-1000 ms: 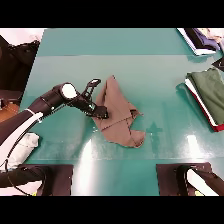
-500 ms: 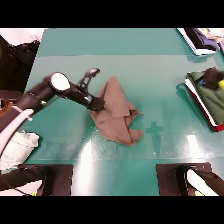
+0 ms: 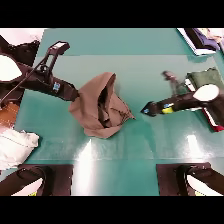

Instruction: Fold the shirts.

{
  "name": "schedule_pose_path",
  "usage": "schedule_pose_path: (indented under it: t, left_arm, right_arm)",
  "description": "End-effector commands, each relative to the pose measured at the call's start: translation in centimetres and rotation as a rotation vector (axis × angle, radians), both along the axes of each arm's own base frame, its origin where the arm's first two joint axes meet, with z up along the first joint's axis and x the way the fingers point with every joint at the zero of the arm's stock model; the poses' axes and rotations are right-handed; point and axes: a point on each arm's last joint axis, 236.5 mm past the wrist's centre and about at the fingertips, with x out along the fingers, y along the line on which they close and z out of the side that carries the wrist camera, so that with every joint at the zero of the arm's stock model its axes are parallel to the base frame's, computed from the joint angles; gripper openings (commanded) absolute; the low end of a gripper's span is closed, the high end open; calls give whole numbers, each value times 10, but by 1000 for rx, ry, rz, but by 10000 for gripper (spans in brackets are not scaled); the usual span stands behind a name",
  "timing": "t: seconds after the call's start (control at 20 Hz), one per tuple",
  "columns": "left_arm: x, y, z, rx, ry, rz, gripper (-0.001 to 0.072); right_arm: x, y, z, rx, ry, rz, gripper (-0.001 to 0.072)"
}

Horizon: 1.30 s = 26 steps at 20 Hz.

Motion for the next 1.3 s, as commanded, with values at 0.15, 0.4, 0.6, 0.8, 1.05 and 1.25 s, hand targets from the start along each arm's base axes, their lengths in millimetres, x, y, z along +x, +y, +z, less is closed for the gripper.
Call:
schedule_pose_path:
  t: [0.15, 0.4, 0.6, 0.8, 1.05, 1.25]
  left_arm:
    - [-18, 12, -2, 45, 55, -14, 25]
    - [-23, 13, -5, 55, 75, -21, 25]
    - [-20, 13, -3, 50, 60, -17, 25]
    - [-7, 21, 39, 55, -69, 12, 25]
    - [-6, 28, 174, -45, -404, 49, 25]
    - [-40, 28, 266, -166, -606, 30, 25]
  right_arm:
    - [2, 91, -44, -31, -35, 194, 619]
    - [32, 95, -56, -37, -16, 168, 419]
    - [44, 79, -50, -40, -28, 133, 28]
    - [70, 29, 28, -29, -218, 32, 26]
    - [76, -70, 190, 50, -615, -271, 25]
    - [32, -125, 321, 29, -919, -402, 24]
